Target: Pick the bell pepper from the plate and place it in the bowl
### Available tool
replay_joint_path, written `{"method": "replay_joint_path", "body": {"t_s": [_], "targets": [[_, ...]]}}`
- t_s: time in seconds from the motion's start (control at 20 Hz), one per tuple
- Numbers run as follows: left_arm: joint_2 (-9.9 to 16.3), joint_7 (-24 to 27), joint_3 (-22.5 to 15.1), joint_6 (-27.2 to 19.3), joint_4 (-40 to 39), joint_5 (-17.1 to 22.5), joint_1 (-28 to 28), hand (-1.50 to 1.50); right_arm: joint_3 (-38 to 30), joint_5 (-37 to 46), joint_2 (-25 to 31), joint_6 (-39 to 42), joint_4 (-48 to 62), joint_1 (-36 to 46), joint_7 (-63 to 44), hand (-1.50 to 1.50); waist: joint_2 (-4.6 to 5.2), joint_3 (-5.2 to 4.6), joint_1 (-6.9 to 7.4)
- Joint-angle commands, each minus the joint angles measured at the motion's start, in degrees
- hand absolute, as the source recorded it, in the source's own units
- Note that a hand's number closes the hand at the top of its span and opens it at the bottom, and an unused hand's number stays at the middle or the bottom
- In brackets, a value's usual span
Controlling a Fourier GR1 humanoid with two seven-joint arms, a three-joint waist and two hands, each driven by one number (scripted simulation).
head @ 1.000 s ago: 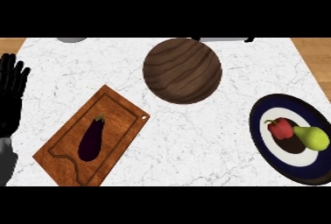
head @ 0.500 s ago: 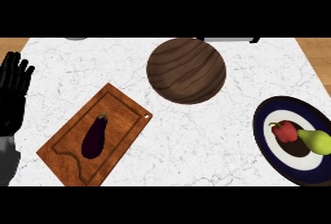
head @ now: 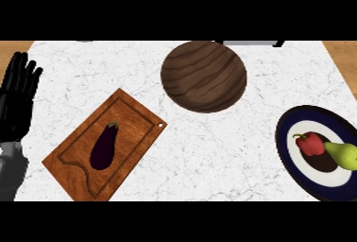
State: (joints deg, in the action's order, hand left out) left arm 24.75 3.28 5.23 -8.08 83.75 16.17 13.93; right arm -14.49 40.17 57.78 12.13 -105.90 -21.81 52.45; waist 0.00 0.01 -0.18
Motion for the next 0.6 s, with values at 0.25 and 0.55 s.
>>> {"method": "replay_joint_path", "body": {"t_s": [0.25, 0.55], "targets": [[-2.0, -0.7, 0.7, 1.6, 1.6, -1.6, -1.3, 0.0, 8.1, 8.6, -7.0, 4.9, 5.5, 10.1, -3.7, -1.5, 0.05, -0.02, 0.35], [-2.9, -2.0, 1.7, 2.2, 3.8, -3.0, -1.9, 0.0, 9.6, 14.5, -11.6, 3.3, 13.9, 17.2, -2.9, -1.5, 0.01, -0.01, 0.33]]}}
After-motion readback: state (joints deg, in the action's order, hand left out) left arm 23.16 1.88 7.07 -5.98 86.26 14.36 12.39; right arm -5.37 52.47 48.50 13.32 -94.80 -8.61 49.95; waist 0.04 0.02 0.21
